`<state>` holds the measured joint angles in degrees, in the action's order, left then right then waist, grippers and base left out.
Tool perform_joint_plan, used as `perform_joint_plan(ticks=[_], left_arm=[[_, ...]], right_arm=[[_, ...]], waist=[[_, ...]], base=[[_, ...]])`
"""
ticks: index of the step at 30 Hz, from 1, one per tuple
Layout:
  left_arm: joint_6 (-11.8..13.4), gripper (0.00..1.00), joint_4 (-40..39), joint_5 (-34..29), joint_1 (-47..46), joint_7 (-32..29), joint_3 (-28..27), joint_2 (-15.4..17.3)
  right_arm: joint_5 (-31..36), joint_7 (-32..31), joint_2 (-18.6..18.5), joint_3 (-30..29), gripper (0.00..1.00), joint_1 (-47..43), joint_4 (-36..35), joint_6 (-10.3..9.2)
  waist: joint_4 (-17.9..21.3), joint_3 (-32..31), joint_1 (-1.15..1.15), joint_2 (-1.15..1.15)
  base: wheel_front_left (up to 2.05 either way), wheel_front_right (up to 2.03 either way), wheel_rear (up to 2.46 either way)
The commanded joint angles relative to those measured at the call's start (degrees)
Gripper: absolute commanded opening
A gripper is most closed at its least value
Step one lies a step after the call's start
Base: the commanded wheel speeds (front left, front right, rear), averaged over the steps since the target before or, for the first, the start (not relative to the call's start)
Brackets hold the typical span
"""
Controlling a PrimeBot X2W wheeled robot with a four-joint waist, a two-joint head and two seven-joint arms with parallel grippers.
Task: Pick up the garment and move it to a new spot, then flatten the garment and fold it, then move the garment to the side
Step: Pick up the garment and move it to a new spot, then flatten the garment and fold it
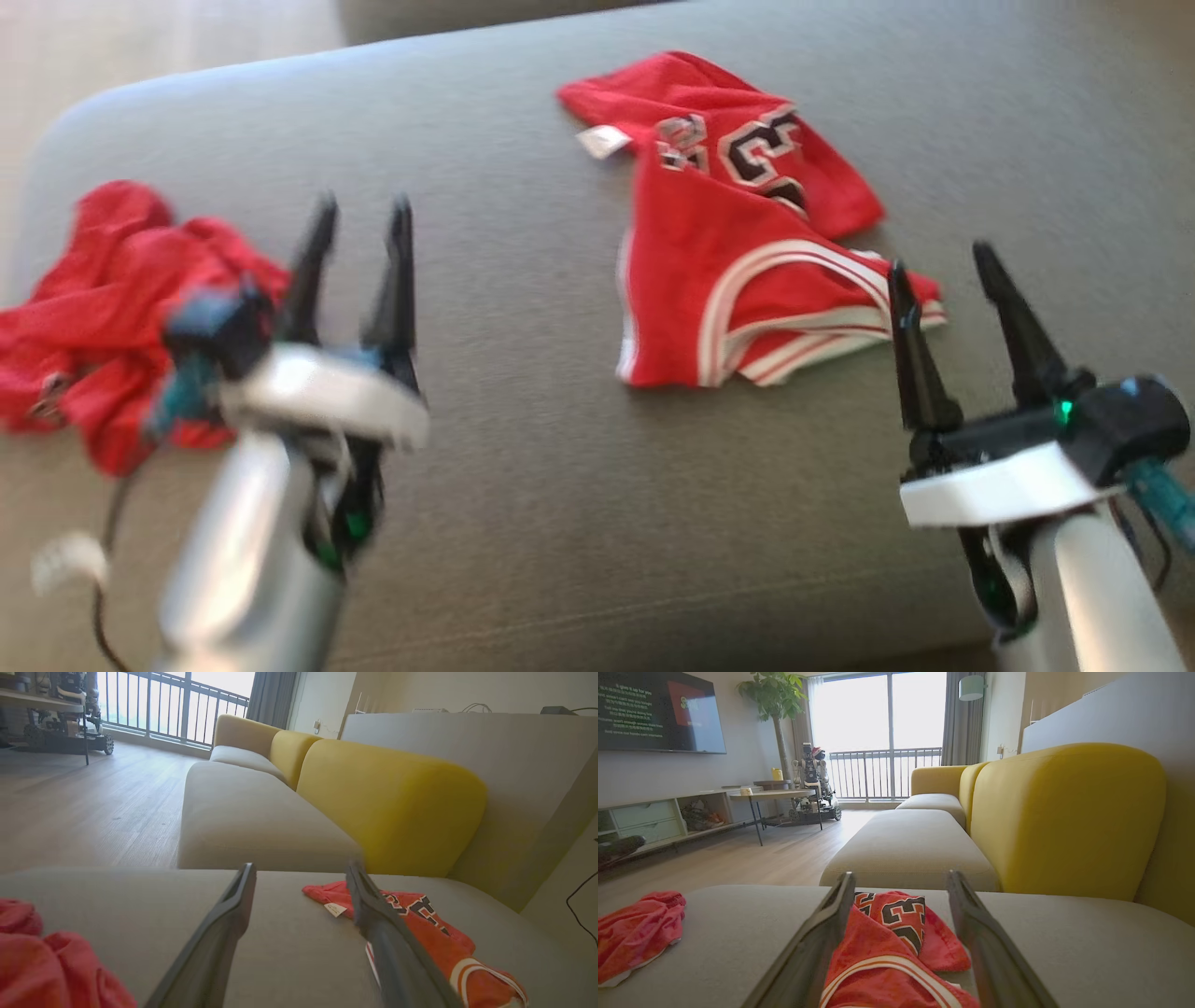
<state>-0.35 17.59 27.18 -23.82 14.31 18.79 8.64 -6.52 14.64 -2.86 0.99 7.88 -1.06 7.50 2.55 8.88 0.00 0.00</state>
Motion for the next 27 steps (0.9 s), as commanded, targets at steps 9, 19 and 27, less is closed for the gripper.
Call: perform_joint_plan(ticks=[9,19,27], left_arm=[[-0.7,1.0,-9.9,-4.8,12.1,0.7,-5.4,-4.1],[-1.4,1.0,-11.0,-11.6,12.5,0.7,-7.1,-5.5],[-2.2,1.0,-10.4,-12.5,11.9,0.7,-6.2,-5.7]], right_arm=[[1.4,0.4,0.0,-0.4,1.0,-1.8,0.3,-0.01],[-0.3,0.3,0.0,2.6,1.0,0.4,11.1,-0.01],[-5.7,0.0,0.0,3.5,1.0,5.5,21.4,-0.01]], waist=[[-8.2,-2.7,0.0,0.0],[-12.0,-0.1,0.0,0.0],[-14.6,2.5,0.0,0.0]], base=[[0.0,0.0,0.0],[0.0,0.0,0.0],[0.0,0.0,0.0]])
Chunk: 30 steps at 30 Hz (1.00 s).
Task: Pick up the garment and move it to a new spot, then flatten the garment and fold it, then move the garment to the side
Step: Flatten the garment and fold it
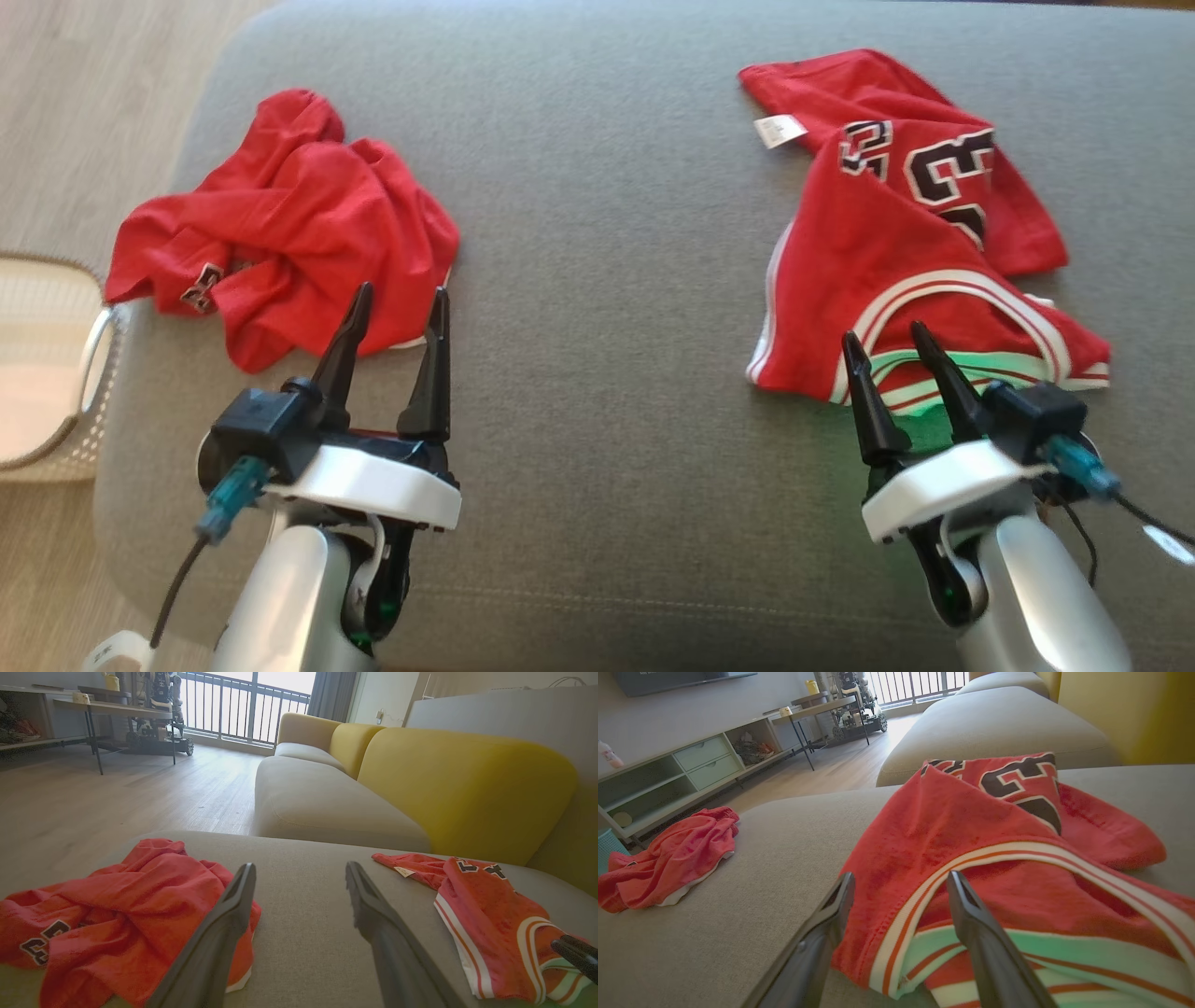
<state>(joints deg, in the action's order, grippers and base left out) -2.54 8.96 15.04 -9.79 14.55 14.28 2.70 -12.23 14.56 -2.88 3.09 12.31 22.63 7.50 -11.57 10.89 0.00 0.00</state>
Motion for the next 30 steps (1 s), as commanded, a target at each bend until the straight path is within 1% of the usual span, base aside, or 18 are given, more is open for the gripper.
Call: perform_joint_plan(ticks=[1,2,8,12,13,14,15,19,21,24,27,30], left_arm=[[0.1,1.0,-1.6,-1.0,-2.4,0.4,-1.5,0.2],[0.3,1.0,-1.4,-1.5,-2.5,0.4,-1.3,0.2],[1.2,1.0,-1.0,-0.2,-3.1,0.4,-0.7,0.2],[1.5,1.0,-0.9,0.5,-3.1,0.4,0.0,0.2],[1.5,1.0,-1.0,0.6,-3.1,0.4,0.1,0.2],[1.6,1.0,-1.0,0.8,-3.1,0.4,0.2,0.2],[1.7,1.0,-1.0,0.9,-3.1,0.4,0.2,0.2],[1.9,1.0,-1.1,1.4,-3.1,0.4,0.3,0.2],[1.9,1.0,-1.0,2.1,-2.9,0.4,0.1,0.2],[2.1,1.0,-1.2,5.2,-2.6,0.4,-0.3,0.2],[1.8,1.0,-1.0,5.4,-2.5,0.4,0.0,0.2],[1.7,1.0,-0.3,5.9,-2.2,0.4,0.2,0.2]], right_arm=[[-0.4,0.1,0.0,1.5,1.0,1.8,-0.8,-0.01],[-1.0,0.1,0.0,1.6,1.0,2.5,0.5,-0.01],[-2.7,0.2,0.0,1.3,1.0,5.8,7.8,-0.01],[-6.0,0.2,0.0,3.4,1.0,7.2,10.4,-0.01],[-6.3,0.2,0.0,4.1,0.73,7.5,10.9,-0.01],[-6.4,0.2,0.0,4.6,0.19,7.9,11.1,-0.01],[-6.4,0.3,0.0,5.0,0.0,8.4,11.1,-0.01],[-6.4,0.4,0.0,5.3,0.0,9.7,8.9,-0.01],[-6.2,0.4,0.0,3.6,0.0,9.8,5.9,-0.01],[-6.0,0.4,0.0,0.5,0.0,9.3,-0.1,-0.01],[-3.2,0.4,0.0,-0.4,0.0,9.2,-4.7,-0.01],[-1.2,0.4,-0.5,0.9,0.0,10.7,-7.6,-0.01]], waist=[[-0.8,0.7,0.0,0.0],[-1.2,0.9,0.0,0.0],[-2.5,1.5,0.0,0.0],[-3.0,1.5,0.0,0.0],[-3.0,1.5,0.0,0.0],[-3.0,1.6,0.0,0.0],[-3.1,1.7,0.0,0.0],[-2.8,1.5,0.0,0.0],[-2.4,1.2,0.0,0.0],[-1.5,0.4,0.0,0.0],[-0.4,-0.9,0.0,0.0],[-0.1,-2.8,0.0,0.0]], base=[[0.0,0.0,0.0],[0.0,0.0,0.0],[0.0,0.0,0.0],[0.0,0.0,0.0],[0.0,0.0,0.0],[0.0,0.0,0.0],[0.0,0.0,0.0],[0.0,0.0,0.0],[0.0,0.0,0.0],[0.0,0.0,0.0],[0.0,0.0,0.0],[0.0,0.0,0.0]])
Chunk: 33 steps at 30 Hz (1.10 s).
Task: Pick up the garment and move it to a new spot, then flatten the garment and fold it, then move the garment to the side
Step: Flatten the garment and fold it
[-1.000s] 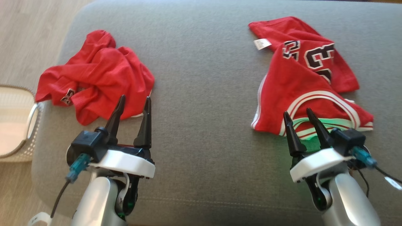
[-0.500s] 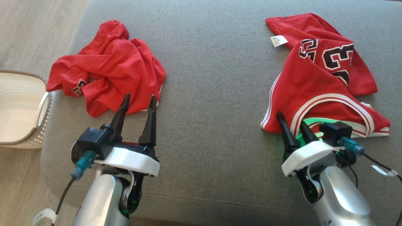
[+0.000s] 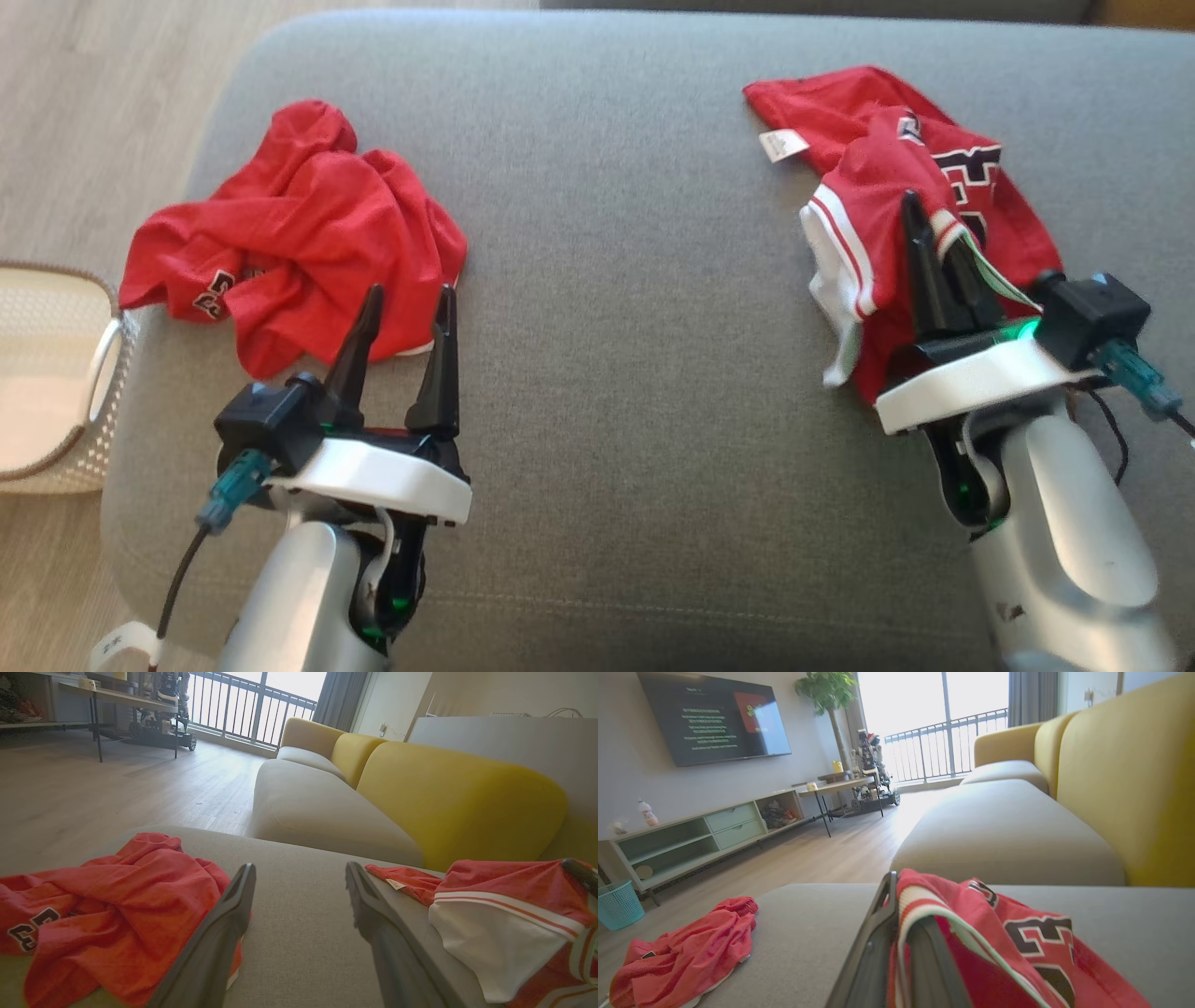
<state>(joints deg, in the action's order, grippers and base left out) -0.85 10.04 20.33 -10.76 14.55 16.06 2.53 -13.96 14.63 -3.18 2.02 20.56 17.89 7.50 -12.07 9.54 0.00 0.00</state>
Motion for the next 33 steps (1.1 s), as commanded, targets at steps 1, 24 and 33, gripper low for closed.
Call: perform_joint_plan(ticks=[1,24,33], left_arm=[[0.0,1.0,-1.2,0.8,-1.2,0.4,-1.4,0.3],[-0.5,1.0,-4.9,4.3,3.5,0.4,1.6,0.3],[-0.3,1.0,-5.3,3.7,3.4,0.4,-0.2,0.3]], right_arm=[[0.6,0.1,-0.4,2.6,0.0,3.2,-3.6,-0.01],[2.2,-10.3,0.3,15.2,1.0,34.6,35.5,-0.01],[1.3,-14.9,0.3,20.7,1.0,36.2,42.4,-0.01]], waist=[[0.2,-2.2,0.0,0.0],[-10.1,-6.2,0.0,0.0],[-4.7,-5.6,0.0,0.0]], base=[[0.0,0.0,0.0],[0.0,0.0,0.0],[0.0,0.0,0.0]])
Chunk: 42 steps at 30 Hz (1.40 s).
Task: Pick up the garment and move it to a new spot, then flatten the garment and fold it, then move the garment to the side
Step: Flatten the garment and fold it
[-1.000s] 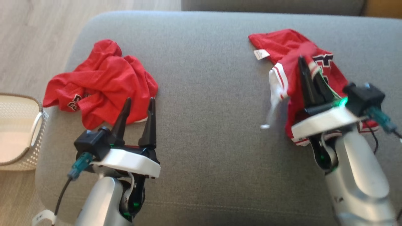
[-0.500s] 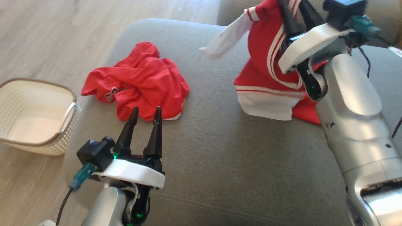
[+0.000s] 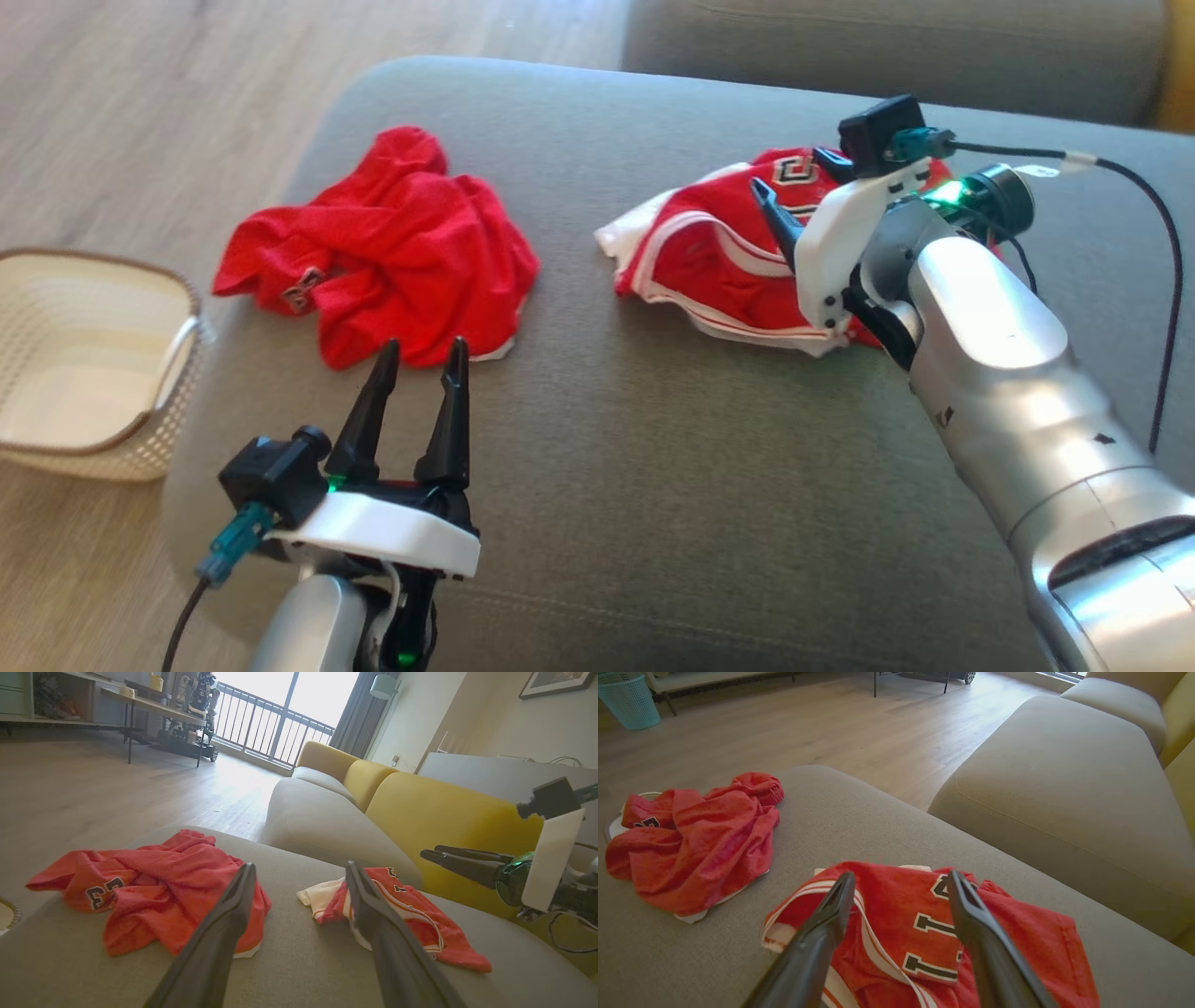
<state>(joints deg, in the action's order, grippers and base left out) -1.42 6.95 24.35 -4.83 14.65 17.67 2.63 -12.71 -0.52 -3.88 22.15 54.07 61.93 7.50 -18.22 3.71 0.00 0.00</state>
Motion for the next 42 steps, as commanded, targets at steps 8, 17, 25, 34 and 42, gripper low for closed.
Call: perform_joint_plan(ticks=[8,17,25,34,42], left_arm=[[0.4,1.0,-3.2,-0.2,-3.6,0.3,-1.1,0.2],[0.7,1.0,-3.5,-0.4,-4.4,0.3,0.7,0.2],[0.4,1.0,-0.7,-2.4,-5.8,0.3,1.6,0.2],[1.1,1.0,14.0,-6.6,-16.0,0.3,10.1,0.2],[5.6,1.0,29.6,-9.1,-25.6,-1.4,12.5,0.5]], right_arm=[[1.6,9.0,-0.2,-2.5,1.0,2.5,-4.3,-0.01],[4.4,15.4,-1.6,-12.2,1.0,-14.6,-19.5,-0.01],[5.5,15.5,0.9,-20.2,1.0,-34.4,-46.2,-0.01],[5.0,15.5,1.0,-17.7,1.0,-40.3,-55.7,-0.01],[2.9,15.5,1.0,-15.2,1.0,-40.5,-57.8,-0.01]], waist=[[7.2,0.3,0.0,0.0],[12.4,1.4,0.0,0.0],[18.5,3.9,0.0,0.0],[26.1,6.7,0.0,0.0],[31.9,9.1,0.0,0.0]], base=[[0.0,0.0,0.0],[0.0,0.0,0.0],[0.0,0.0,0.0],[0.0,0.0,0.0],[0.0,0.0,0.0]])
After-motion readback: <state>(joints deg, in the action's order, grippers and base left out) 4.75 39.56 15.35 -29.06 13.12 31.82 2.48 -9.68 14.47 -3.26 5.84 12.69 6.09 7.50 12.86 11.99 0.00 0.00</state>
